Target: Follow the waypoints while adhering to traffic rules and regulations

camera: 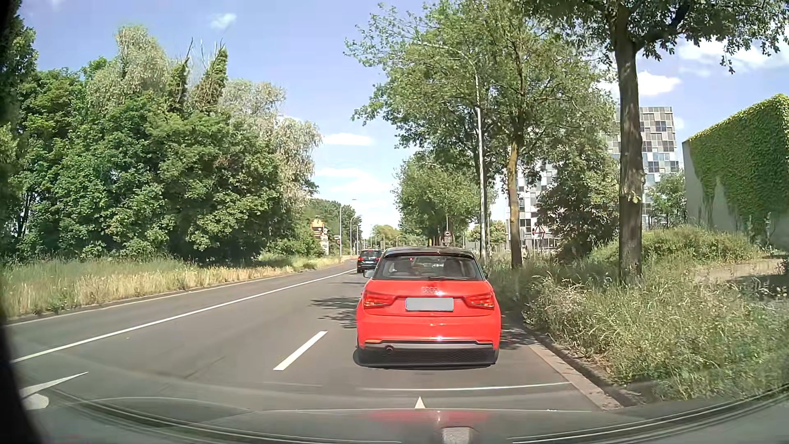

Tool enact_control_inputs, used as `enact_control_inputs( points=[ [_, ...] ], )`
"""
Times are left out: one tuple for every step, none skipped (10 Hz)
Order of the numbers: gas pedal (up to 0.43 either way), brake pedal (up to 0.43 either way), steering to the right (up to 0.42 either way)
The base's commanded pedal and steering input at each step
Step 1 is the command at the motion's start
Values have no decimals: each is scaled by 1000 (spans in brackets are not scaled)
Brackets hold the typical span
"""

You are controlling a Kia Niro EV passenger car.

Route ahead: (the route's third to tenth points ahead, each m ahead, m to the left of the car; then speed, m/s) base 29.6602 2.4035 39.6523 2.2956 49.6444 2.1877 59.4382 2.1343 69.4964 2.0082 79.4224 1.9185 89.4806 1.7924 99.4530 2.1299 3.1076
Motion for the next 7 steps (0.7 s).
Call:
enact_control_inputs(
  points=[
    [0, 201, 0],
    [0, 220, 0],
    [0, 238, 3],
    [0, 244, 4],
    [0, 244, 4],
    [0, 244, 4],
    [0, 238, 4]
  ],
)
